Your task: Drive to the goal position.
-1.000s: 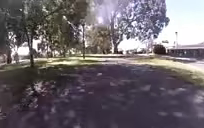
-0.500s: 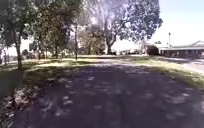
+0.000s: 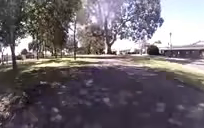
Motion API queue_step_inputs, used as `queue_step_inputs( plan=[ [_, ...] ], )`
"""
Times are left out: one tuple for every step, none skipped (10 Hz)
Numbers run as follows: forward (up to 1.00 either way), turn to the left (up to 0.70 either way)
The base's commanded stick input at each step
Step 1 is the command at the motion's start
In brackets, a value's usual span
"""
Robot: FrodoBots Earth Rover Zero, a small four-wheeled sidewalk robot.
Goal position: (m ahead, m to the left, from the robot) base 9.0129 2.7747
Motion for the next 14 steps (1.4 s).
queue_step_inputs(
  plan=[
    [0.7,0.0],
    [0.7,0.0],
    [0.7,0.0],
    [0.7,0.0],
    [0.7,-0.04],
    [0.7,-0.02],
    [0.7,0.0],
    [0.7,0.0],
    [0.7,0.0],
    [0.7,0.0],
    [0.7,0.0],
    [0.7,0.0],
    [0.7,0.0],
    [0.7,0.0]
  ],
)
